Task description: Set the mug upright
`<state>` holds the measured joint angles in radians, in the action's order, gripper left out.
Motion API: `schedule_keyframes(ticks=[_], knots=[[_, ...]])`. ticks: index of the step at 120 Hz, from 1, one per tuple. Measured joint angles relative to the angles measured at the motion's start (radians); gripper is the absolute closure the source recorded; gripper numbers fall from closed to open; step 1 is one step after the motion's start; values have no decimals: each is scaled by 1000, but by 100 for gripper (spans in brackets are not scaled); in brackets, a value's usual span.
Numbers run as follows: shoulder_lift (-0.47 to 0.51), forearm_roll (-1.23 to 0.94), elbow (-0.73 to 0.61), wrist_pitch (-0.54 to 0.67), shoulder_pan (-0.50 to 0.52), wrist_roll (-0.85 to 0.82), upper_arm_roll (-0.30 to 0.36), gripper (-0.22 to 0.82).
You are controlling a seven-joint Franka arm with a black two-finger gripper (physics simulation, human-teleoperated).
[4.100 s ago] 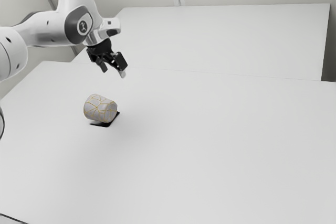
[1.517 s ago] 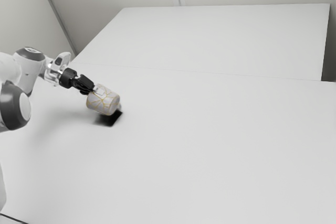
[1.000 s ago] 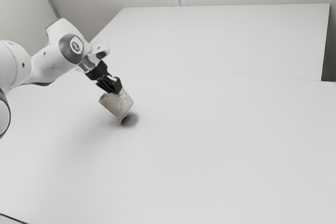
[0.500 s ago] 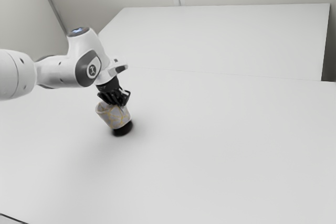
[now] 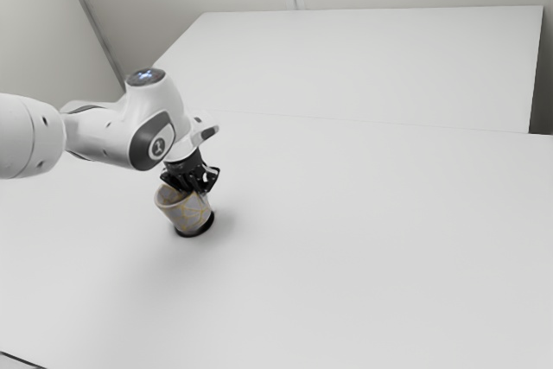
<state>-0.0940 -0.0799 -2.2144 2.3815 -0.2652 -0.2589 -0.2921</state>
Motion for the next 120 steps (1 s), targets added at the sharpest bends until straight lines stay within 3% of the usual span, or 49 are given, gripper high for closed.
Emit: schedule_keyframes(ticks=[5,29,47,65,76,94,107,120], knots=[[-2,-4,3,2,0,-19,0,76],[-16,0,52,-26,0,-75,-1,33],[-17,8,94,-55,0,-95,1,17],[-21,38,195,-120,4,-59,0,8],[-28,59,359,-233,6,-4,4,5],[26,64,470,-406,11,101,7,3],[48,63,553,-523,84,157,64,2],[72,59,592,-609,109,202,73,1]])
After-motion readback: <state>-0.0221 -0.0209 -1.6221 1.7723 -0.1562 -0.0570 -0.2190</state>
